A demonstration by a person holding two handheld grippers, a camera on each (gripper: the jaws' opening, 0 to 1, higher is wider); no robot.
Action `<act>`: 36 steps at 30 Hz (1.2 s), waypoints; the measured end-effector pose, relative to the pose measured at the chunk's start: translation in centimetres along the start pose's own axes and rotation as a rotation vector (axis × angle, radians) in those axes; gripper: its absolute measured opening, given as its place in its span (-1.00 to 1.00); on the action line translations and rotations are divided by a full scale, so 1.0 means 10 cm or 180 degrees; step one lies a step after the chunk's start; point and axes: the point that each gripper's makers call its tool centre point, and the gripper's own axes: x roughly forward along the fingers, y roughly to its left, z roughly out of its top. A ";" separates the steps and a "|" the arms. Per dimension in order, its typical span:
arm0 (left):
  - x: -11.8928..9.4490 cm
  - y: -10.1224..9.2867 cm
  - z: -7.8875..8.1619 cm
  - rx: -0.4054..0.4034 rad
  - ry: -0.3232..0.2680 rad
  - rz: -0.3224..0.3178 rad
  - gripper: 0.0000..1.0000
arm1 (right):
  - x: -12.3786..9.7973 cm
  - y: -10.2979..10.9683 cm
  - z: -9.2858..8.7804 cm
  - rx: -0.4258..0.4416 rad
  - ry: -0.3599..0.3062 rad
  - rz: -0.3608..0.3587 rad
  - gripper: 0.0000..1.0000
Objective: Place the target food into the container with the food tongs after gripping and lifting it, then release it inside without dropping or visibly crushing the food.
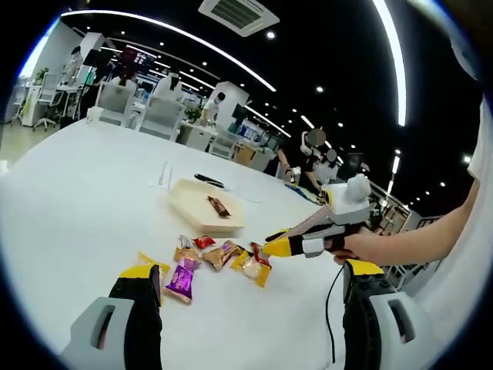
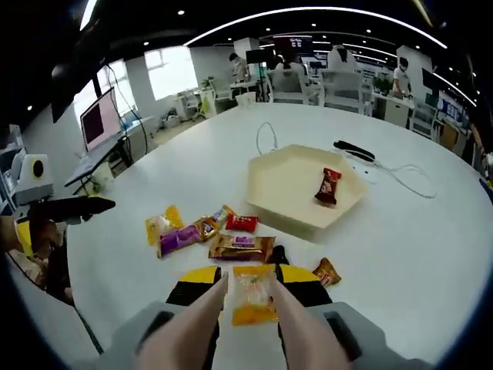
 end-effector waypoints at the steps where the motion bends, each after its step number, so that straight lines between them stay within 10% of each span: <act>1: 0.00 0.01 0.00 0.0002 0.0008 0.0001 0.99 | 0.01 0.01 -0.03 -0.0038 0.0016 -0.0010 -0.44; 36: 0.08 0.07 -0.10 -0.0075 0.0123 0.0015 0.99 | 0.29 0.04 -0.27 -0.0395 0.0326 -0.0086 -0.42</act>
